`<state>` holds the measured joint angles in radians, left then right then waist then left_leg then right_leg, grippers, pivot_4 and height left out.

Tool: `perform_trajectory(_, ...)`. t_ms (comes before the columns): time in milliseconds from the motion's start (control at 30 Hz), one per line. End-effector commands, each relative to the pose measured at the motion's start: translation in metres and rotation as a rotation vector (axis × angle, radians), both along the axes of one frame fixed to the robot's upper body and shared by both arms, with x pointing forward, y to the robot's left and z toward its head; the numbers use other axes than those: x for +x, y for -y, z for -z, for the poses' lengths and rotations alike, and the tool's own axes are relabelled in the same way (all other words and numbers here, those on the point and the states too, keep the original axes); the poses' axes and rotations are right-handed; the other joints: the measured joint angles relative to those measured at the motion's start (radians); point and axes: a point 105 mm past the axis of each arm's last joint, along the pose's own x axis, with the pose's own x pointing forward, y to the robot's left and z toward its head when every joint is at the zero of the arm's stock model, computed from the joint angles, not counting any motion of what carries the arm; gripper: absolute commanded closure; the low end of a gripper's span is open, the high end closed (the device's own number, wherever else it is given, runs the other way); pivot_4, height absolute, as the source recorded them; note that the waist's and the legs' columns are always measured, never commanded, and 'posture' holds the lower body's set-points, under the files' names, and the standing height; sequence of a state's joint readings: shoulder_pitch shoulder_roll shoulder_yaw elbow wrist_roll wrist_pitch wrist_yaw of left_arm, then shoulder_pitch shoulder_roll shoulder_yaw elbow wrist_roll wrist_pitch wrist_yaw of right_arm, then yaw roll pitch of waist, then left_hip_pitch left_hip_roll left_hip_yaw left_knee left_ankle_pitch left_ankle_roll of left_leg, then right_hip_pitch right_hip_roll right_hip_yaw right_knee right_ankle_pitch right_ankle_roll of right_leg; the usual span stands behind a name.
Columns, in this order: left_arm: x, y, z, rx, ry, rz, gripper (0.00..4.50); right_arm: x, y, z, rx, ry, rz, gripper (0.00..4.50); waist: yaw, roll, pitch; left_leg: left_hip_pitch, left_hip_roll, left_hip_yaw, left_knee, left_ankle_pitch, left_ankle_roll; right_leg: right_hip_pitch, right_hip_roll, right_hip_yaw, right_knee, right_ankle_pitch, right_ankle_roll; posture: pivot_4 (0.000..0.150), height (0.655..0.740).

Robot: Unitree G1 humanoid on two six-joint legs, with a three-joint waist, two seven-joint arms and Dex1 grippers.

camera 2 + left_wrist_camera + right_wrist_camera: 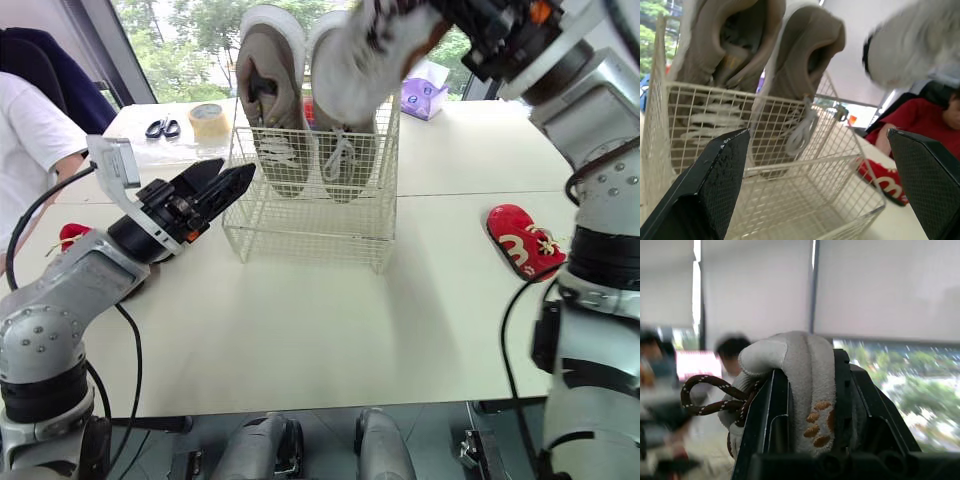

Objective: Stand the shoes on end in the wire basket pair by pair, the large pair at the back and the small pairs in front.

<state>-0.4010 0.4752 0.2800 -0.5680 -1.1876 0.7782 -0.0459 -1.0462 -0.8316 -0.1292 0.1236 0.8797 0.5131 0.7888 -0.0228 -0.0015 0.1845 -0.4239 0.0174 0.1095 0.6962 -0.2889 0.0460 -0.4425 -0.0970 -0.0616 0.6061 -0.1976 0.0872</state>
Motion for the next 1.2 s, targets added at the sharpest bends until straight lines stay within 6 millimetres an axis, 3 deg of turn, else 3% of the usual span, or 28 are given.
perform_trajectory(33, -0.005, -0.005, -0.008, -0.009, 0.059, -0.027, 0.02, 0.002, -0.005, -0.003, -0.151, 0.108, -0.013, 3.64, 0.001, 0.0, 0.0, 0.0, 0.0, 0.0, 0.0, 0.0, -0.001, 0.0, 0.0, 0.0, 0.001, 0.0, 0.0, 0.15, 0.74)
perform_trajectory(267, -0.006, -0.017, 0.001, 0.018, 0.031, -0.055, 0.02, 0.037, -0.016, 0.035, -0.427, 0.145, 0.004, 3.64, 0.011, 0.0, 0.001, -0.001, 0.0, -0.001, 0.0, 0.001, -0.002, -0.001, 0.0, 0.0, 0.004, 0.0, 0.0, 0.15, 0.74)
perform_trajectory(533, -0.015, -0.033, 0.012, 0.064, -0.02, -0.048, 0.02, 0.057, -0.022, 0.067, -0.463, 0.054, -0.078, 3.64, 0.011, 0.0, 0.001, -0.002, -0.001, -0.001, 0.001, 0.004, -0.008, -0.001, -0.001, 0.0, 0.003, 0.0, 0.0, 0.15, 0.74)
perform_trajectory(567, -0.014, -0.035, 0.012, 0.066, -0.022, -0.052, 0.0, 0.059, -0.021, 0.068, -0.463, 0.053, -0.074, 2.68, 0.011, 0.0, 0.001, -0.002, 0.0, -0.001, 0.001, 0.004, -0.008, -0.001, -0.001, -0.001, 0.003, 0.0, 0.0, 0.15, 0.74)
perform_trajectory(700, -0.011, -0.041, 0.012, 0.065, -0.027, -0.071, 0.0, 0.066, -0.018, 0.074, -0.472, 0.036, -0.06, 0.85, 0.009, 0.001, 0.001, -0.002, -0.001, -0.001, 0.001, 0.004, -0.008, -0.001, -0.001, -0.001, 0.003, 0.0, 0.0, 0.15, 0.74)
perform_trajectory(767, -0.011, -0.042, 0.012, 0.072, -0.031, -0.076, 0.0, 0.066, -0.014, 0.073, -0.472, 0.039, -0.048, 0.02, 0.008, 0.001, 0.001, -0.001, 0.0, -0.001, 0.001, 0.004, -0.008, -0.001, -0.001, 0.0, 0.003, 0.0, 0.0, 0.15, 0.74)
perform_trajectory(1000, 0.0, -0.067, 0.011, 0.146, -0.075, -0.198, 0.0, 0.042, -0.004, 0.041, -0.418, 0.062, -0.077, 0.02, 0.009, 0.001, 0.001, -0.002, -0.001, -0.001, 0.0, 0.004, -0.009, -0.003, -0.003, -0.001, 0.004, 0.0, 0.0, 0.15, 0.74)
perform_trajectory(1100, 0.013, -0.095, 0.005, 0.219, -0.138, -0.343, 0.0, 0.008, -0.003, 0.01, -0.327, 0.066, -0.138, 0.02, 0.012, 0.001, 0.001, -0.003, -0.001, -0.003, 0.0, 0.004, -0.01, -0.004, -0.006, -0.002, 0.005, 0.0, 0.0, 0.15, 0.74)
perform_trajectory(1200, 0.019, -0.106, -0.01, 0.186, -0.138, -0.312, 0.0, -0.02, -0.008, -0.007, -0.258, 0.084, -0.182, 0.02, 0.011, 0.001, 0.001, -0.002, -0.001, -0.003, -0.002, 0.003, -0.013, -0.004, -0.007, -0.002, 0.004, 0.0, -0.001, 0.15, 0.74)
